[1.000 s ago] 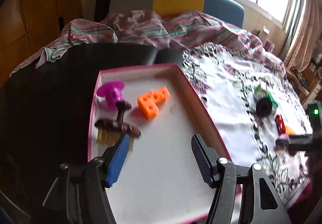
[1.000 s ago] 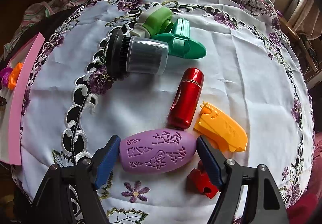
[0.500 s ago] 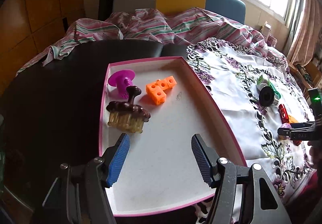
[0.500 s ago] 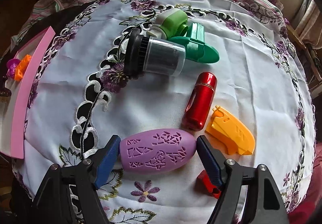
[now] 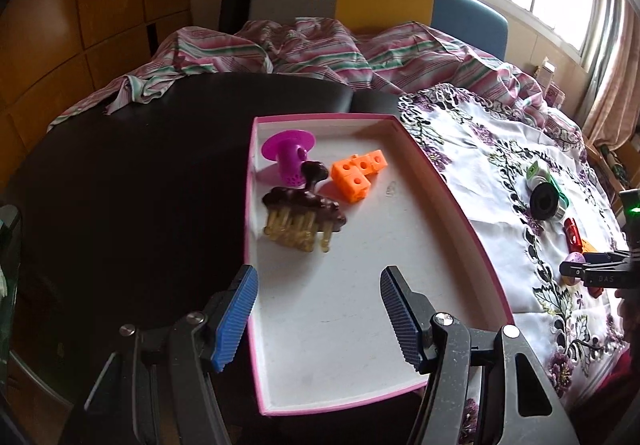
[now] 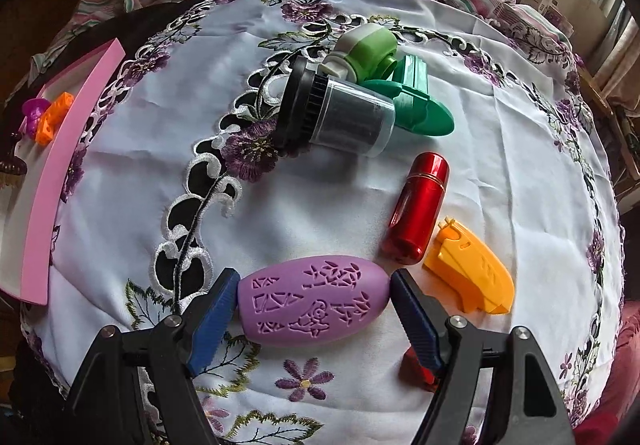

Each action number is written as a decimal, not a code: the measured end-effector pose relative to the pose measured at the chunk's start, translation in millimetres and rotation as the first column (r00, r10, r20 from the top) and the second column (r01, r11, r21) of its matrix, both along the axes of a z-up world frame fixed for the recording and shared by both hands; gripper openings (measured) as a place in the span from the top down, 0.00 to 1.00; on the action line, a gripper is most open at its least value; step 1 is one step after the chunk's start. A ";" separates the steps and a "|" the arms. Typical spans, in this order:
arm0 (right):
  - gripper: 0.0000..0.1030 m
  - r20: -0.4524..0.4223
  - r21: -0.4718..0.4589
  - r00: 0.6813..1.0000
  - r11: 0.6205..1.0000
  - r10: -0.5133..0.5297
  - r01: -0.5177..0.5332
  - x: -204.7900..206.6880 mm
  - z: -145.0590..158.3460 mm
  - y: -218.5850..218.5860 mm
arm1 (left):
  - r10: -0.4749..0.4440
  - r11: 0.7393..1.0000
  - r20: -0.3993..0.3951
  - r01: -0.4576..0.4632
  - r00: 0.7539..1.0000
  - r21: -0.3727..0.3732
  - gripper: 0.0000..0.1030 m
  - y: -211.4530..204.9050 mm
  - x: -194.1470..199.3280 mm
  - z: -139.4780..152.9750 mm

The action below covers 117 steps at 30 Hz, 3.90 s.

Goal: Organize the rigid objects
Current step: 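Lift the purple oval soap with the right gripper toward the tray, then lower the purple soap into the tray and open the right gripper, then move both grippers back toward the remaining toys on the tablecloth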

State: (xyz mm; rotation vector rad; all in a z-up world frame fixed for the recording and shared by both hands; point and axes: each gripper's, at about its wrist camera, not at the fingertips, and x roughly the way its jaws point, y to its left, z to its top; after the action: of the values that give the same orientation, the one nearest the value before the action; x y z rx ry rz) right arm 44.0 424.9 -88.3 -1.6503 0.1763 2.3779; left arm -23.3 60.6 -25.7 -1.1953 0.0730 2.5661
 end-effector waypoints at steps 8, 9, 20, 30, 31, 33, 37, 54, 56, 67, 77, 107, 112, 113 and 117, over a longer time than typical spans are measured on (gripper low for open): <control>0.24 -0.138 -0.046 0.985 0.993 0.105 -0.112 -15.3 42.3 -49.3 | 0.030 0.999 0.000 -0.030 1.000 0.019 0.37 -17.4 -0.5 0.2; 0.24 -0.157 -0.045 0.978 0.989 0.135 -0.144 -19.4 49.6 -61.9 | 0.035 0.999 0.001 -0.035 0.999 0.022 0.37 -19.8 -0.9 0.5; 0.24 -0.206 -0.015 0.858 0.875 0.470 -0.483 -93.2 71.2 -192.3 | 0.087 0.995 0.008 -0.087 0.996 0.055 0.37 -49.7 -5.7 2.0; 0.24 -0.070 0.066 0.829 0.832 0.554 -0.551 -159.5 26.2 -225.5 | 0.108 0.991 0.044 -0.111 0.993 0.070 0.37 -58.2 -11.8 -5.0; 0.24 -0.066 0.083 0.836 0.838 0.545 -0.540 -166.1 21.7 -225.3 | 0.109 0.991 0.048 -0.112 0.993 0.070 0.37 -58.1 -12.2 -5.7; 0.25 -0.079 0.082 0.841 0.845 0.535 -0.529 -176.5 16.6 -223.7 | 0.107 0.991 0.055 -0.110 0.993 0.069 0.37 -57.4 -12.9 -8.0; 0.23 -0.108 0.090 0.854 0.860 0.510 -0.502 -183.7 17.2 -223.6 | 0.100 0.992 0.056 -0.104 0.993 0.068 0.37 -56.4 -11.9 -10.0; 0.19 -0.222 0.015 0.871 0.895 0.438 -0.446 -130.3 50.5 -204.0 | 0.083 0.995 0.026 -0.084 0.996 0.062 0.37 -48.9 -3.9 0.8; 0.19 -0.235 0.007 0.872 0.898 0.429 -0.440 -123.9 52.9 -201.4 | 0.077 0.995 0.019 -0.078 0.997 0.055 0.37 -46.5 -2.0 2.6; 0.19 -0.270 -0.005 0.880 0.913 0.391 -0.407 -93.3 62.0 -185.0 | 0.043 0.999 -0.003 -0.043 0.999 0.029 0.29 -32.4 5.4 11.2; 0.19 -0.304 0.010 0.901 0.947 0.308 -0.320 -74.2 80.8 -137.3 | -0.021 1.000 -0.024 0.022 0.999 0.008 0.28 -6.1 9.3 18.0; 0.19 -0.338 -0.220 0.709 0.785 -0.619 0.580 42.8 69.7 151.3 | -0.368 0.930 0.048 0.368 0.928 0.006 0.18 174.8 -1.7 18.2; 0.19 -0.342 -0.187 0.723 0.797 -0.601 0.574 39.4 71.6 143.3 | -0.425 0.905 0.070 0.424 0.903 0.025 0.08 231.9 -8.0 13.0; 0.19 -0.340 -0.193 0.721 0.795 -0.604 0.575 40.4 71.3 144.0 | -0.435 0.900 0.079 0.434 0.897 0.033 0.07 245.3 -10.7 10.9; 0.19 -0.334 -0.232 0.708 0.782 -0.622 0.578 43.1 70.6 149.1 | -0.453 0.891 0.120 0.451 0.883 0.044 0.07 292.3 -21.5 0.4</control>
State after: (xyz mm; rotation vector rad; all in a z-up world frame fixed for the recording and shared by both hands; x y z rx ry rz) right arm 87.1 574.0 -17.7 -0.9013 0.8057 2.1454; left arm -44.8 353.0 -25.3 -1.1703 0.2710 2.0761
